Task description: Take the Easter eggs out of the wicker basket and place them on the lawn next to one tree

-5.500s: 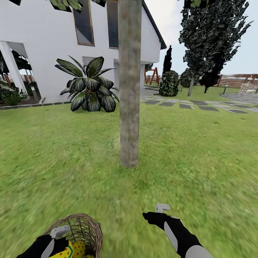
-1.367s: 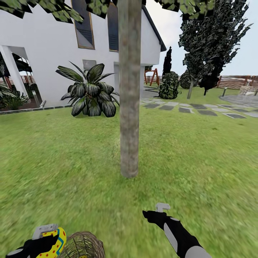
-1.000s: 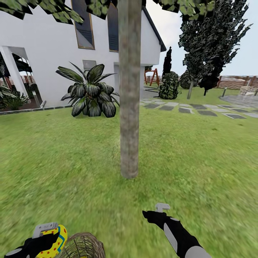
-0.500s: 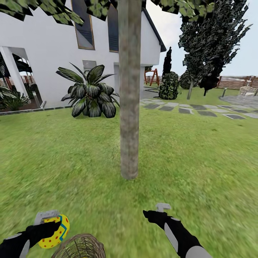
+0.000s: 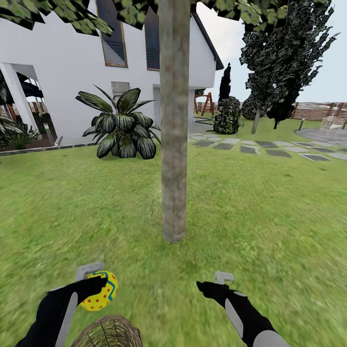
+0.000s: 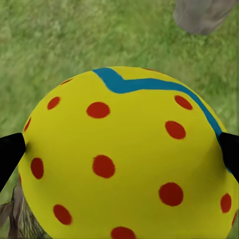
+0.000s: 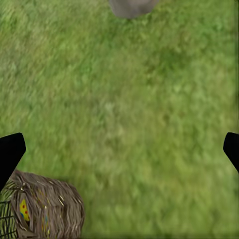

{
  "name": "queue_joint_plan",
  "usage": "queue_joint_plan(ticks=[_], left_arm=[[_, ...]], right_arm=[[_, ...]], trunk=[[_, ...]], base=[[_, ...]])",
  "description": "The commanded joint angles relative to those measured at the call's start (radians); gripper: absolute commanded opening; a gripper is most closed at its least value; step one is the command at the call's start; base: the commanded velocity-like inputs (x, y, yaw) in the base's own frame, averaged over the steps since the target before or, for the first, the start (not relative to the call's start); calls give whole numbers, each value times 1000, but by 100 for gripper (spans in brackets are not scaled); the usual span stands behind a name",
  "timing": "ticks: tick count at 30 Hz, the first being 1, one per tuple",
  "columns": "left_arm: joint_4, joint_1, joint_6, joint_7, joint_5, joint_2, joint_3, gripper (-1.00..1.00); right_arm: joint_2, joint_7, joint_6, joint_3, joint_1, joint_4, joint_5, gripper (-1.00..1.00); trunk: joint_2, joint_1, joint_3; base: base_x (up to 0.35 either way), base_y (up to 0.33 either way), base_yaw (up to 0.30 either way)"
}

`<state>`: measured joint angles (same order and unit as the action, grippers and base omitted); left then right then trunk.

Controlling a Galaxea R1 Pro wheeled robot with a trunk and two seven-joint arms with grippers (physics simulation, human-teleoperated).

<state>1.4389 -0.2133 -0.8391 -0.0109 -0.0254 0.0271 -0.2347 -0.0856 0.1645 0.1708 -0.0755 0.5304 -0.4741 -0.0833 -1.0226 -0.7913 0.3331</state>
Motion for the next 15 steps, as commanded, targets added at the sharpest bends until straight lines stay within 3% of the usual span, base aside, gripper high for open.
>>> queue_joint_plan(ticks=[1,6,8,10,15], left_arm=[[-21,-2,15,5,-4,4,-2,-100],[-198,-2,232,48,-6,13,1,-100],[-218,0,263,59,-6,13,38,-100],[-224,3,279,75,-6,13,108,-100],[-229,4,301,151,-8,14,148,-100]], right_arm=[[-1,6,7,-8,0,-2,-7,100],[-1,6,7,-10,0,-1,-8,100],[-1,7,7,-10,0,0,-8,100],[-2,7,6,-10,0,1,-8,100],[-2,7,6,-9,0,1,-8,100]], trunk=[[6,4,-2],[34,19,-16],[34,19,-18],[34,19,-19],[34,19,-22]], base=[[0,0,0],[0,0,-60],[0,0,-206],[0,-28,-232],[0,-208,-160]])
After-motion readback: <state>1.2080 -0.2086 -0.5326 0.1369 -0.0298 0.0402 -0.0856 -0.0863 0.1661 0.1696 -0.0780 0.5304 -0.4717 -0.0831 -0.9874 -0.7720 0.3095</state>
